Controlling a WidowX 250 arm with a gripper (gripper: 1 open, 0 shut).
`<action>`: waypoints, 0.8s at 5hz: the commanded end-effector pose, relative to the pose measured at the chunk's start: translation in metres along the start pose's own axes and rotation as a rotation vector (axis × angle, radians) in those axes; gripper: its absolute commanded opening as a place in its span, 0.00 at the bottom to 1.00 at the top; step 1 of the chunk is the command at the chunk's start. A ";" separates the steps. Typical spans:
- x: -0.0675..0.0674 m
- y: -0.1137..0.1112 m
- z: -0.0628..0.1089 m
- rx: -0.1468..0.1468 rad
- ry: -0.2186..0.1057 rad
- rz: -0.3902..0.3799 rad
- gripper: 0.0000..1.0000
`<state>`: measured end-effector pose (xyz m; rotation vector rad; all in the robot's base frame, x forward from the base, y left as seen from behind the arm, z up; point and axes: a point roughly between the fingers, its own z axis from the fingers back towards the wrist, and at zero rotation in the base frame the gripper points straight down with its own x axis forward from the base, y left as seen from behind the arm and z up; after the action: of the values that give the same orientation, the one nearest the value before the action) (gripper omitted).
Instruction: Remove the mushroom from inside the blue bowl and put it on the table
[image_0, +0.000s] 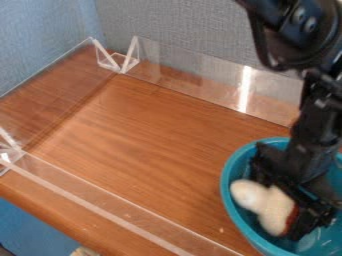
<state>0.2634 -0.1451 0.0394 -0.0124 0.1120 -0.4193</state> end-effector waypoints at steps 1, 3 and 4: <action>0.004 0.010 0.018 0.001 -0.060 0.036 0.00; 0.001 0.015 0.041 0.017 -0.099 0.035 0.00; -0.001 0.012 0.052 0.030 -0.119 0.003 0.00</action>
<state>0.2677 -0.1286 0.0677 0.0079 0.0664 -0.4006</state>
